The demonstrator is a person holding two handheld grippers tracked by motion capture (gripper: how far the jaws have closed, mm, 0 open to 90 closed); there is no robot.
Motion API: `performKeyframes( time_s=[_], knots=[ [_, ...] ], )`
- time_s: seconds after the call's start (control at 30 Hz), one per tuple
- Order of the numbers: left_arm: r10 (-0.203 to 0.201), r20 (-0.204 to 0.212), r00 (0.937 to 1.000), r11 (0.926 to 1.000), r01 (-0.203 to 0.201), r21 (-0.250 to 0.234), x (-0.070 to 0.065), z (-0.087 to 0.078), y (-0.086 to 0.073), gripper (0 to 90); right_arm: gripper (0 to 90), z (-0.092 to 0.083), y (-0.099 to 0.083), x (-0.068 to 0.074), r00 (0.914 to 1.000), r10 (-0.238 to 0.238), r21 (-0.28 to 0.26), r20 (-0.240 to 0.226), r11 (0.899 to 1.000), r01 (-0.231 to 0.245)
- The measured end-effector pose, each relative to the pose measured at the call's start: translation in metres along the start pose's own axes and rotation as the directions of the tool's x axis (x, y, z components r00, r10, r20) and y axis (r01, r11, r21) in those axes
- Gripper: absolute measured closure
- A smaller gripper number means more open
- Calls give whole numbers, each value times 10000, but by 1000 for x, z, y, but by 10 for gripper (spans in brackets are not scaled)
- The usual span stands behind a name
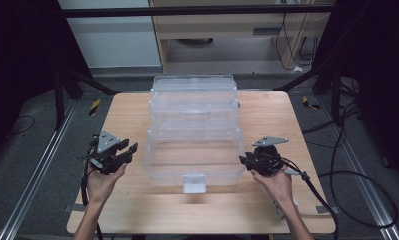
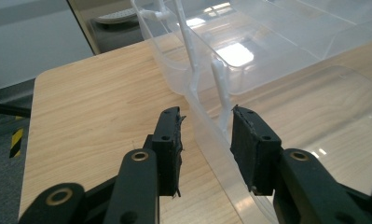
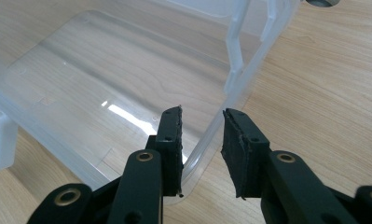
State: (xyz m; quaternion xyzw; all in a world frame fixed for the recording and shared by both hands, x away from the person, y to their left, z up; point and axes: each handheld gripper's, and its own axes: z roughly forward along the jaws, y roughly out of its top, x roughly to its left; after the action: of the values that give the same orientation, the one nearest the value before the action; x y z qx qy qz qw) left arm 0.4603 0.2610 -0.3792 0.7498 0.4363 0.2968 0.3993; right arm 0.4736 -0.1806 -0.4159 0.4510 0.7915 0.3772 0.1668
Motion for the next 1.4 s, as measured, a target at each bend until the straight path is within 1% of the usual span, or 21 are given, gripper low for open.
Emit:
performKeyframes(
  time_s=[0.07, 0.1, 0.17, 0.3, 0.47, 0.53, 0.6, 0.63, 0.8, 0.87, 0.97, 1.03, 1.13, 1.17, 1.23, 1.37, 1.4],
  knots=[
    [103, -12, 9999, 9998, -102, 141, -1, -1, -2, 609, 681, 0, 0, 0, 10000, 1, -9, -6, 10000, -1],
    [99, -55, 9999, 9999, -98, 137, -2, -2, -2, 604, 681, 0, 0, 0, 10000, 2, -10, -10, 10000, -2],
    [36, 67, 10000, 9997, -37, 241, -1, -3, -3, 589, 679, 0, 0, 0, 10000, 8, -25, -13, 10000, -8],
    [176, 130, 9998, 9987, -182, 485, -5, 0, -5, 572, 673, 0, 0, 0, 10000, -36, -51, -1, 10000, 36],
    [263, 383, 9989, 9967, -291, 755, -9, 7, -8, 557, 601, -2, 1, -2, 10000, -65, 65, 14, 10000, 65],
    [293, 472, 9985, 9960, -332, 834, -11, 10, -8, 551, 589, -5, 1, -2, 9999, -104, -123, 86, 9999, 105],
    [338, 569, 9978, 9944, -393, 981, -12, 13, -9, 542, 567, -10, 3, -4, 10000, -67, -321, -40, 9995, 66],
    [353, 606, 9975, 9935, -416, 1064, -14, 14, -10, 540, 561, -13, 3, -5, 10000, -31, -441, -19, 9990, 30],
    [514, 692, 9963, 9884, -607, 1389, -18, 20, -12, 529, 520, -29, 5, -12, 9997, -159, -718, 171, 9973, 171],
    [587, 732, 9956, 9855, -695, 1551, -19, 23, -13, 526, 497, -34, 6, -15, 9994, -201, -715, 275, 9972, 220],
    [618, 831, 9946, 9827, -752, 1691, -21, 26, -14, 521, 466, -39, 6, -18, 9975, -316, -509, 625, 9981, 348],
    [667, 816, 9944, 9796, -808, 1840, -22, 29, -15, 517, 444, -42, 5, -21, 9962, -376, -386, 783, 9984, 407],
    [715, 793, 9943, 9762, -861, 1991, -23, 32, -17, 515, 415, -46, 5, -24, 9961, -301, -276, 829, 9991, 325],
    [698, 839, 9940, 9751, -857, 2043, -24, 34, -17, 515, 407, -47, 5, -25, 9959, -341, -278, 840, 9989, 365],
    [699, 867, 9938, 9730, -871, 2139, -25, 36, -18, 514, 392, -50, 4, -28, 9962, -273, -341, 829, 9990, 302],
    [741, 919, 9930, 9706, -930, 2218, -27, 38, -19, 511, 380, -55, 1, -36, 9961, -140, -364, 867, 9992, 172],
    [752, 923, 9929, 9705, -941, 2220, -27, 38, -19, 510, 375, -57, 0, -37, 9962, -43, -358, 875, 9993, 74]
  ],
)
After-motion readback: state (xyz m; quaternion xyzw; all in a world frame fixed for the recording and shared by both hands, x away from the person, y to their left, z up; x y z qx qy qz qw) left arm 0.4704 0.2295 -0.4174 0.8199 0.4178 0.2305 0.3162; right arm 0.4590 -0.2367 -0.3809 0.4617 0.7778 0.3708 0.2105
